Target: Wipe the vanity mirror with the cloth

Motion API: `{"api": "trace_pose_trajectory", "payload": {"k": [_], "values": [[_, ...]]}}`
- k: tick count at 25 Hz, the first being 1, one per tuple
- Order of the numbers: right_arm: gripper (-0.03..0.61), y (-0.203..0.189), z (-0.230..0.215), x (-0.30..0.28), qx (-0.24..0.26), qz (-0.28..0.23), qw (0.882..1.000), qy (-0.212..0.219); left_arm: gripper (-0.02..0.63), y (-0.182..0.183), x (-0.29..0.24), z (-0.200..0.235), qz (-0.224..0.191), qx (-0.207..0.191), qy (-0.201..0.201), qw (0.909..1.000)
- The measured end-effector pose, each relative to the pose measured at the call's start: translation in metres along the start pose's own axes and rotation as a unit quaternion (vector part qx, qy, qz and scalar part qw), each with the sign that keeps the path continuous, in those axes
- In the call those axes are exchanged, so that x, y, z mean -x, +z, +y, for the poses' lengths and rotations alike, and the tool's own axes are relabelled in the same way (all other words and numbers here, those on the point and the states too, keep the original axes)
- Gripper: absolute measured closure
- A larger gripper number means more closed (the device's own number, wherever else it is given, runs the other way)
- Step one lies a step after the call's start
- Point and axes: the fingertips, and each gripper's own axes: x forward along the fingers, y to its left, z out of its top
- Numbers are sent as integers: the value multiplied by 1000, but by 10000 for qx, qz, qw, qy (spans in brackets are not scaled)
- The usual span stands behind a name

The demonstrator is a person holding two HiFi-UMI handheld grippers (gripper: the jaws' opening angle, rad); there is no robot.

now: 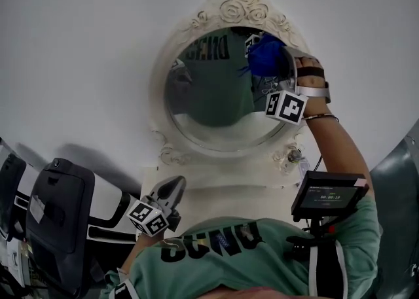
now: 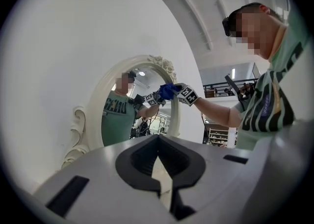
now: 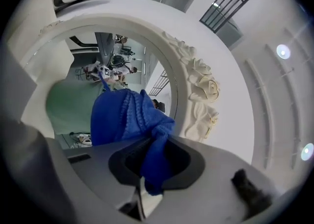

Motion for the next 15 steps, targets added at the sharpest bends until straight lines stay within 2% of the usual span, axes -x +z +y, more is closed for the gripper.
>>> {"api": "trace_pose_trajectory", "payload": {"k": [4, 7, 11, 15], "values": [[525, -2, 3, 1, -163, 42, 9998, 62, 604, -1, 2, 3, 55, 9, 18, 10000], [526, -9, 22, 6, -230, 139, 9995, 179, 604, -6, -2, 1, 139, 60, -22, 9999], [526, -26, 86, 31, -247, 291, 9972, 641, 604, -19, -6, -2, 358, 157, -54, 9992], [526, -42, 181, 68, -327, 477, 9890, 1365, 604, -30, -10, -6, 580, 186, -70, 9981]]}}
